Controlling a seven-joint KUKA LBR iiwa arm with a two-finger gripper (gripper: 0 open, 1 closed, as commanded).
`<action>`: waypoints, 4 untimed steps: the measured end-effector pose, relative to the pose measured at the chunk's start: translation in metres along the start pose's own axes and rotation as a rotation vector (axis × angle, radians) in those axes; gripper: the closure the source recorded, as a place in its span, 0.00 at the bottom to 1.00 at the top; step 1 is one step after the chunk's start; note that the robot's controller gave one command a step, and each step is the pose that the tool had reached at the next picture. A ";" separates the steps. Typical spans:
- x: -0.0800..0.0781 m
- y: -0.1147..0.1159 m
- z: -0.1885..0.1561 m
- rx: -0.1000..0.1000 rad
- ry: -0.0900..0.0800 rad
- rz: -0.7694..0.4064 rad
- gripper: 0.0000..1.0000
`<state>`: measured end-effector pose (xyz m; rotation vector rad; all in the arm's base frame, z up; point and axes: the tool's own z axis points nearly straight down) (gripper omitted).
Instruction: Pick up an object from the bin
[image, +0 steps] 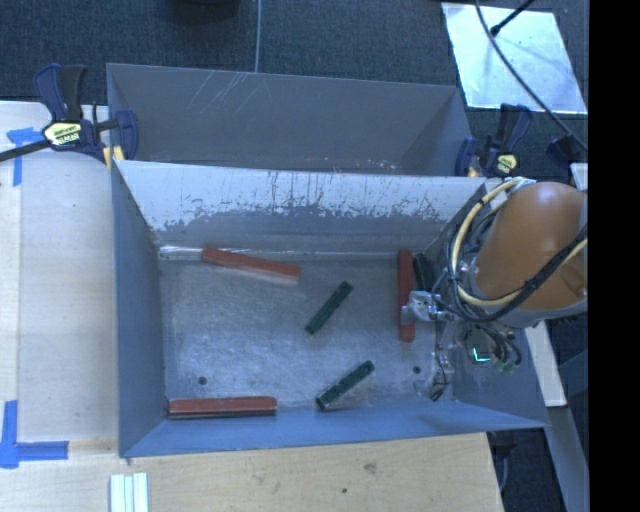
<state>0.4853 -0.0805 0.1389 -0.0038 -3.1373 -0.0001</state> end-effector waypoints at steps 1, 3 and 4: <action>-0.014 0.040 0.072 -0.002 -0.002 -0.101 0.00; -0.002 0.081 0.068 0.000 -0.010 -0.094 1.00; -0.008 0.080 -0.089 0.001 -0.016 -0.066 1.00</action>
Offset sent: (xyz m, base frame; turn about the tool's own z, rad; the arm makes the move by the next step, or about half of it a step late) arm 0.0138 0.0381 -0.0689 -0.0967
